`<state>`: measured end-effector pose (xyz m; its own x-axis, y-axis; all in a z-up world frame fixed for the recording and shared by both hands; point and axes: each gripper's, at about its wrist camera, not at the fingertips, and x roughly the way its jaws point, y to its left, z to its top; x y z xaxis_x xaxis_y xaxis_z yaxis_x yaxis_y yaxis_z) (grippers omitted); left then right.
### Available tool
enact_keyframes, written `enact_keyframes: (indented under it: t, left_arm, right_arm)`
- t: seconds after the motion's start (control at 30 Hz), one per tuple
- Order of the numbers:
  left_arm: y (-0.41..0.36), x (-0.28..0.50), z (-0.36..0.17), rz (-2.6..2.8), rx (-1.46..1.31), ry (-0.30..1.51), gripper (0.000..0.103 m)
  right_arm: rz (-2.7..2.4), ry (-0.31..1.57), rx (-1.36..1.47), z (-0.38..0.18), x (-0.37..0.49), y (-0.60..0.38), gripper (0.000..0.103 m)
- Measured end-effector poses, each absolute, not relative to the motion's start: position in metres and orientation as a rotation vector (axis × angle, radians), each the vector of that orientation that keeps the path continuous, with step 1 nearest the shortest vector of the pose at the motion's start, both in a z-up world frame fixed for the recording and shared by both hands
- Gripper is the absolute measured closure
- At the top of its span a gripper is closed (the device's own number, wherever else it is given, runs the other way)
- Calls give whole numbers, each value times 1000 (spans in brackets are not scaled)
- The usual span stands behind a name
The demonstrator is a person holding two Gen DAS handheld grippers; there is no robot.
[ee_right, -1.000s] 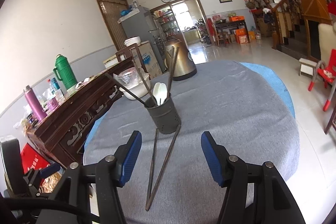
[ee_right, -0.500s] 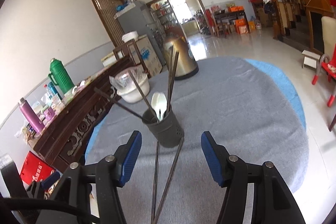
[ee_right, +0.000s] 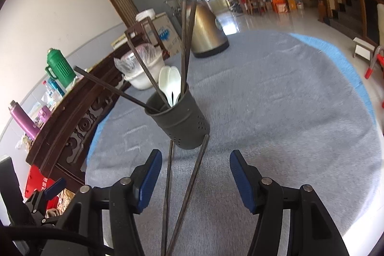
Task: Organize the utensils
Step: 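Lower the right tool onto a remaining dark chopstick and close it, then close the left tool on the other dark chopstick while the right tool holds its chopstick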
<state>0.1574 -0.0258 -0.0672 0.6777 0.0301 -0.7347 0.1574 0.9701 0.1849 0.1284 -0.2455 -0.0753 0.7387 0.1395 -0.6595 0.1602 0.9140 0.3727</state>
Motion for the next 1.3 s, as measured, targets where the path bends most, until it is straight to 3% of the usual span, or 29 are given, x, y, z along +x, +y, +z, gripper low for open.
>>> enact_keyframes:
  t: [0.07,0.2,0.57,0.9,1.3]
  left_arm:
    - [-25,166,-74,-66,236,847,7]
    - [-24,181,-89,-60,226,897,7]
    - [-11,212,-110,-55,146,997,7]
    - [-18,213,-123,-63,146,1047,7]
    - [-40,214,-132,-154,157,1089,7]
  right_arm:
    - [0,769,414,-82,140,-243,42]
    - [29,818,402,-95,162,-237,63]
    - [-19,932,329,-139,205,-230,70]
    - [8,926,278,-148,205,-230,90]
    - [54,920,273,-149,163,-242,95]
